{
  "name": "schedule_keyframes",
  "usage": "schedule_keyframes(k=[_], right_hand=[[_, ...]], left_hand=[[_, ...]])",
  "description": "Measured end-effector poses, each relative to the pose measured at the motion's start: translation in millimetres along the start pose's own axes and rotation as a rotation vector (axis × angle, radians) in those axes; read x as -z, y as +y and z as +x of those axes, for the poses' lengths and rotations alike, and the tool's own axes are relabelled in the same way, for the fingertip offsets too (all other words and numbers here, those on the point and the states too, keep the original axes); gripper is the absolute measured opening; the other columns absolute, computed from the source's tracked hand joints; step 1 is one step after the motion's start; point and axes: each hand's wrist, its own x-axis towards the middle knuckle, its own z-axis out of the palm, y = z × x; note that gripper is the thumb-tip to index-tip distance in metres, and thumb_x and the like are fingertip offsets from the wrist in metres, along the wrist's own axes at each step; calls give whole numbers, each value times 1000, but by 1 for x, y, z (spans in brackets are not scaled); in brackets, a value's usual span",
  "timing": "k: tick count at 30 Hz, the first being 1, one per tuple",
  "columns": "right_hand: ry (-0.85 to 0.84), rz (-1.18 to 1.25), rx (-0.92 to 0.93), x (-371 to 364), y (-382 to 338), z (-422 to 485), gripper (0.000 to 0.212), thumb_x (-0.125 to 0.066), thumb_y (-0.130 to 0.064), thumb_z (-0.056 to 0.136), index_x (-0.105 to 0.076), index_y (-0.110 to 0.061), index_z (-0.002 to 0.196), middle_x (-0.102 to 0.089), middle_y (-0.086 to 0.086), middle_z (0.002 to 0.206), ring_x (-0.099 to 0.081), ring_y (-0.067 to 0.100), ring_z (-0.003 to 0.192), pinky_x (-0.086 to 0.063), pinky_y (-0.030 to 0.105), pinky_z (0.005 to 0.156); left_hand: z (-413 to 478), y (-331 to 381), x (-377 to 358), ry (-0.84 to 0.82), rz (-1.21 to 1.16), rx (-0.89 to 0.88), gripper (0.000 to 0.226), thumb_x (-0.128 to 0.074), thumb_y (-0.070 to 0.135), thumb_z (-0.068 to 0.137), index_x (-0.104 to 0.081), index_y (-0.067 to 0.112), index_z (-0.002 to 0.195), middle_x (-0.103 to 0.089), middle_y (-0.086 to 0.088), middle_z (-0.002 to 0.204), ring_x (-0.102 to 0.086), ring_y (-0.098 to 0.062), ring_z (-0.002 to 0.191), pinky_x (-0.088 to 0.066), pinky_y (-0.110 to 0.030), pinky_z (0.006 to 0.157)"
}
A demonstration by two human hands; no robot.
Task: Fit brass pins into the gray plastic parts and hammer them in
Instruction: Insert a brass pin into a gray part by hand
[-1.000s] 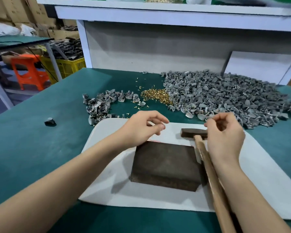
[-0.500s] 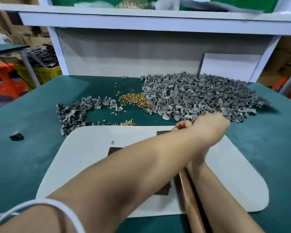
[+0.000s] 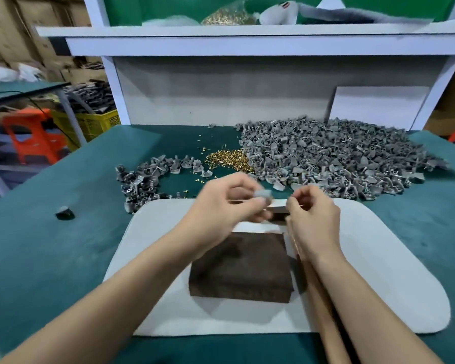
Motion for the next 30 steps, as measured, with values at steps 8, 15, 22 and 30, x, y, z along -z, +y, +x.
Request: schedule_keyframes(k=[8, 15, 22, 30], right_hand=[[-409, 304, 314, -2, -60, -53, 13, -65, -12, 82, -61, -24, 78, -59, -9, 70, -57, 10, 62, -48, 22, 55], [-449, 251, 366, -5, -61, -56, 12, -63, -10, 82, -61, -22, 82, -57, -7, 88, -63, 22, 82, -56, 45, 71], [-439, 330, 241, -3, -58, -54, 18, -67, 2, 83, -62, -16, 80, -66, 4, 80, -69, 18, 72, -56, 24, 67], [-443, 340, 225, -4, -57, -54, 19, -67, 3, 82, -63, -16, 78, -66, 9, 82, -71, 20, 71, -58, 28, 65]], left_hand=[[-34, -31, 31, 295, 147, -167, 18, -72, -4, 77, -73, 12, 85, -67, -5, 86, -70, -19, 75, -54, -24, 72], [-37, -35, 34, 260, 375, -267, 16, -65, 17, 82, -75, 18, 95, -70, 11, 93, -65, -8, 90, -50, -23, 81], [-39, -35, 30, 210, 39, -180, 30, -68, 3, 80, -63, 22, 102, -72, 1, 92, -68, -12, 87, -53, -25, 82], [-39, -32, 29, 200, -89, -163, 22, -69, -4, 78, -66, 10, 95, -71, 3, 83, -66, -5, 79, -49, -13, 75]])
